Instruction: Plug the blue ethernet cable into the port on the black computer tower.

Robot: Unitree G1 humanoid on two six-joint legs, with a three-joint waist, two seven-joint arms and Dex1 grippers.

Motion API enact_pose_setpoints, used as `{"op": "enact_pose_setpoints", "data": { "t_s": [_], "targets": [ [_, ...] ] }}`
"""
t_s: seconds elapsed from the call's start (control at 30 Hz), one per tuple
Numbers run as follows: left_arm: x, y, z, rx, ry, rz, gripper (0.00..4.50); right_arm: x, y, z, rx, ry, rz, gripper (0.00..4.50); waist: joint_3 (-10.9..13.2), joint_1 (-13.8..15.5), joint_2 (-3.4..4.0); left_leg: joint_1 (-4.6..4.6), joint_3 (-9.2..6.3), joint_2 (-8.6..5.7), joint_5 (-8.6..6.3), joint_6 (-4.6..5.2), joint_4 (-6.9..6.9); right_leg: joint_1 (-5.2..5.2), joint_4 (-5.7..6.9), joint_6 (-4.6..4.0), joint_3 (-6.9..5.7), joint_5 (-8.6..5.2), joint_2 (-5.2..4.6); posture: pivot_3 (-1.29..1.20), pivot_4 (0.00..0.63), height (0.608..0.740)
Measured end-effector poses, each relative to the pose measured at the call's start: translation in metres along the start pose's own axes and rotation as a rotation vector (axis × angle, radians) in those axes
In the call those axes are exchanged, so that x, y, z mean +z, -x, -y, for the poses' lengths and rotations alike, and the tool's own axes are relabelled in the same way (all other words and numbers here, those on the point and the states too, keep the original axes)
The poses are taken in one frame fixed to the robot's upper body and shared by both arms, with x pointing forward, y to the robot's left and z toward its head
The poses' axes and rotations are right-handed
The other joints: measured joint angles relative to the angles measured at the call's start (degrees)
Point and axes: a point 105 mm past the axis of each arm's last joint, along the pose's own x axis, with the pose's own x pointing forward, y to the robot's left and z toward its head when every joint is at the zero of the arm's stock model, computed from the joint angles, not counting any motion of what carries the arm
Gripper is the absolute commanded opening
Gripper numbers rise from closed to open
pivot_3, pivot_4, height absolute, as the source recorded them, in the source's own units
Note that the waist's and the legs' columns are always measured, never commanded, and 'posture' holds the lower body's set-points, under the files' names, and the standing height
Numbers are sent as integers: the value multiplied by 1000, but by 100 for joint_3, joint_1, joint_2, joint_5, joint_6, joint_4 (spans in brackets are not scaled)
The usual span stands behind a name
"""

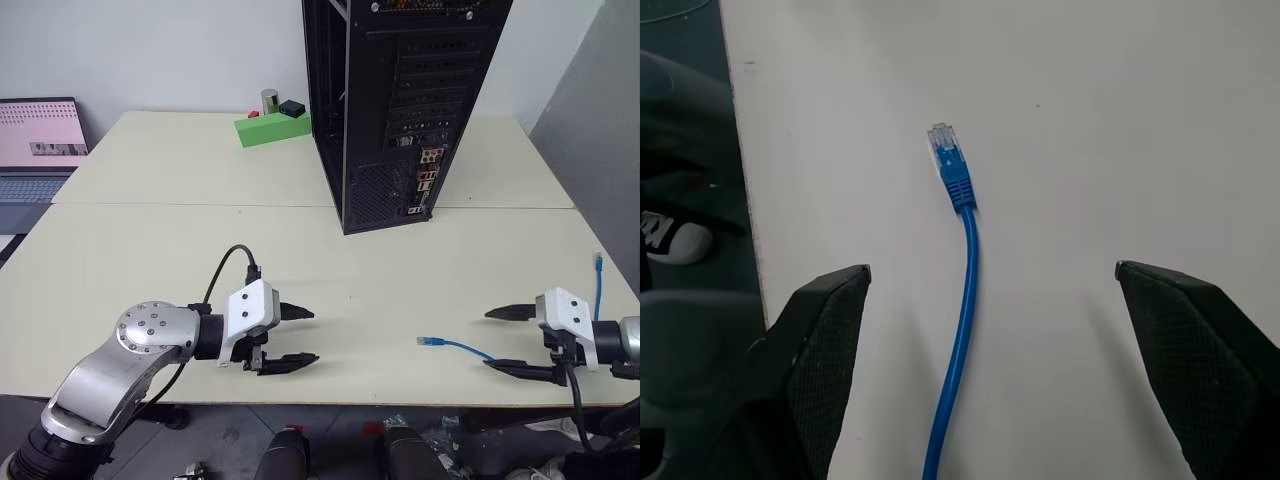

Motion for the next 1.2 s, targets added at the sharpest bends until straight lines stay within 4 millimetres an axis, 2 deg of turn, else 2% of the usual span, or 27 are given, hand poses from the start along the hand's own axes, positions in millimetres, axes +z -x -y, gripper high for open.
{"op": "enact_pose_setpoints", "data": {
  "t_s": [0.47, 0.57, 0.67, 0.77, 0.9, 1.2],
  "targets": [
    [-2, -8, 7, -42, -23, -4, 3524, -1, -3, 1, -24, 7, 1, 4162, 0, 0, 0, 0, 0, 0, 0, 0, 1, 1, 0, -7, 0, 4, 0, 0, 150, 740],
    [-3, -13, 8, -56, -36, -6, 3524, -1, -8, 2, -37, -3, 6, 4162, 0, 1, 0, 0, 0, 0, 0, 0, 2, 1, 2, -21, 0, 12, 0, 0, 150, 740],
    [0, -20, 1, -46, -71, 4, 3524, -2, -18, 1, -32, -22, -4, 4162, -1, 3, 0, 1, -1, -1, 0, 0, 4, 1, 3, -21, -1, 12, 0, 0, 150, 740],
    [-1, -26, -4, -58, -119, -13, 3524, -10, -33, 4, -55, 25, -92, 4162, -1, -3, -1, 0, 0, -2, 0, 0, 4, -1, 3, -21, 0, 13, 1, 0, 150, 740],
    [-1, -33, 1, -109, -157, -16, 3524, -12, -50, 2, -27, 39, -99, 4162, -1, -1, -1, -1, -1, -2, 0, 0, 4, -1, 4, -21, 0, 13, 1, 0, 150, 740],
    [-1, -36, 1, -109, -165, -13, 3524, -11, -55, 7, -14, 28, -86, 4162, -3, -6, -4, 2, -3, 0, 0, 0, 4, 1, 6, -22, -3, 13, 2, 0, 150, 740]
  ]
}}
